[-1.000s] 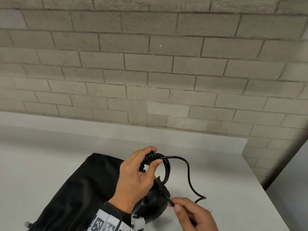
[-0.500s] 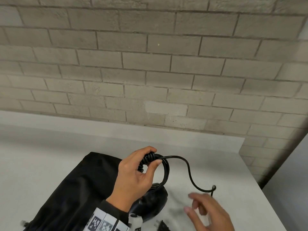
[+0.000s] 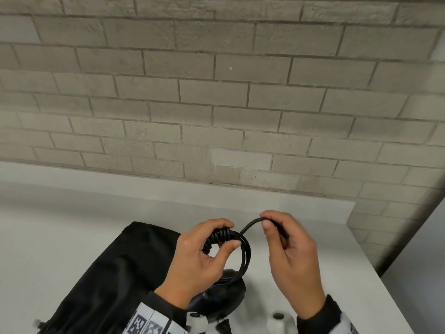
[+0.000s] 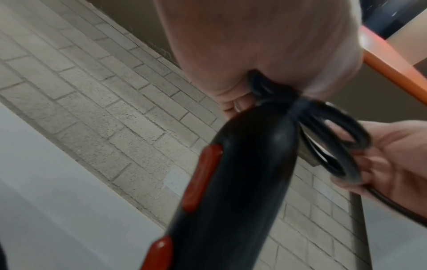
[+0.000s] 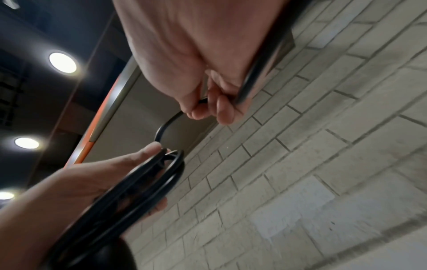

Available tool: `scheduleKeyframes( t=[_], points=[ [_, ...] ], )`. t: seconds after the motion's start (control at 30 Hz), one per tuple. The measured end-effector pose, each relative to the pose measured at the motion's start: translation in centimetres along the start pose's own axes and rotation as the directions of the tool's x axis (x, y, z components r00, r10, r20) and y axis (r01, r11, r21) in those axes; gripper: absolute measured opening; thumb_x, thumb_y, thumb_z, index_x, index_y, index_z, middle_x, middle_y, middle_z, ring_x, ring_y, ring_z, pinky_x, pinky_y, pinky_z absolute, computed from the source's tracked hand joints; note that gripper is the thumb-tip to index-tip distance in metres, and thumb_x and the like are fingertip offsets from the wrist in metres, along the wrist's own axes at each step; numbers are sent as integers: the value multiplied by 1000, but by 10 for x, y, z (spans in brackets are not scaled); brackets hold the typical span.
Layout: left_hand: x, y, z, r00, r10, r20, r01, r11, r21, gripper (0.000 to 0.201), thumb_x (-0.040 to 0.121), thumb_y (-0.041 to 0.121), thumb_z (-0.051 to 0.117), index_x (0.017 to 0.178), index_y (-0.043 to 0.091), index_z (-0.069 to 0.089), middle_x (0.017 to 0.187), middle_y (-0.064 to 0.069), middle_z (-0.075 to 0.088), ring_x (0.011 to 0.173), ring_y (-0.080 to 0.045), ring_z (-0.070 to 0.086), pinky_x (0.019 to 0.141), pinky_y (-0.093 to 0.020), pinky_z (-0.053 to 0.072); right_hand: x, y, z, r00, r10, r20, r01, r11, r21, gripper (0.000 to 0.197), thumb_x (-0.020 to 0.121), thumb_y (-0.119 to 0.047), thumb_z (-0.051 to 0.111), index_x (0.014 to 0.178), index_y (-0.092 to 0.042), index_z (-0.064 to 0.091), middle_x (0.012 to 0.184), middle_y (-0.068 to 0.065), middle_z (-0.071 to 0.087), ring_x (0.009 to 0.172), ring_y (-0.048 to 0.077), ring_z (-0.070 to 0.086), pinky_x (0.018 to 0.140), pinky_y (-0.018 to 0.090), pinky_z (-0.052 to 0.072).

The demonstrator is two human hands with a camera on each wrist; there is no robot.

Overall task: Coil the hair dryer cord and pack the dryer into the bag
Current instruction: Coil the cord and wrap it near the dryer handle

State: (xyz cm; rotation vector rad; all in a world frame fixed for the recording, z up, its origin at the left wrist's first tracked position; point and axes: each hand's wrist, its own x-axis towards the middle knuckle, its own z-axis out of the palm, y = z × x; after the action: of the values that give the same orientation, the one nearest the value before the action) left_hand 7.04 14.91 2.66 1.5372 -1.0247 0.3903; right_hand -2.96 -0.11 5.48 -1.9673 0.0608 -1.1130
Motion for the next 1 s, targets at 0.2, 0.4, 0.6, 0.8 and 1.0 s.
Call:
scheduleKeyframes(
  t=[0.2, 0.4, 0.6, 0.8, 1.0],
  points=[
    [0, 6, -4, 1000, 6, 21, -5, 1000, -28, 25, 79, 36, 77, 101, 31, 67, 85, 12, 71, 75, -12, 70, 71, -17, 53, 26, -2, 17, 991, 23, 132, -33, 997, 74, 8, 91, -13, 63, 93, -20, 66, 86, -10, 67, 86, 14, 66, 74, 22, 54],
    [0, 7, -3, 999, -31, -26, 28, 996, -82, 48, 75, 33, 78, 115, 39, 52, 82, 10, 70, 73, -14, 70, 72, -16, 53, 28, 3, 26, 946, 198, 258, -233, 966, 114, 11, 88, -13, 68, 81, -21, 70, 79, -4, 72, 77, 11, 68, 72, 24, 54],
    [-1, 1, -3, 997, 64, -52, -64, 998, 8, 31, 88, 38, 68, 118, 33, 61, 91, 14, 68, 77, -12, 68, 71, -21, 54, 20, 6, 26, 832, 349, 431, -469, 857, 211, 16, 92, -16, 63, 80, -17, 74, 79, 5, 72, 68, 12, 64, 65, 24, 48],
    [2, -2, -3, 993, 78, -89, -70, 993, 93, 18, 90, 31, 61, 104, 21, 66, 90, 16, 63, 83, -11, 63, 72, -23, 49, 1, 6, 18, 777, 247, 579, -517, 775, 363, 36, 91, -39, 61, 87, -4, 68, 75, -3, 64, 67, 12, 53, 62, 20, 44],
    [5, 0, -3, 998, 29, -61, -24, 996, 86, 26, 94, 37, 56, 95, 14, 69, 90, 12, 64, 87, -13, 64, 74, -22, 50, -5, 11, 14, 752, 207, 626, -507, 788, 349, 8, 83, -11, 74, 81, -14, 67, 72, -7, 60, 68, 8, 55, 66, 21, 46]
  ],
)
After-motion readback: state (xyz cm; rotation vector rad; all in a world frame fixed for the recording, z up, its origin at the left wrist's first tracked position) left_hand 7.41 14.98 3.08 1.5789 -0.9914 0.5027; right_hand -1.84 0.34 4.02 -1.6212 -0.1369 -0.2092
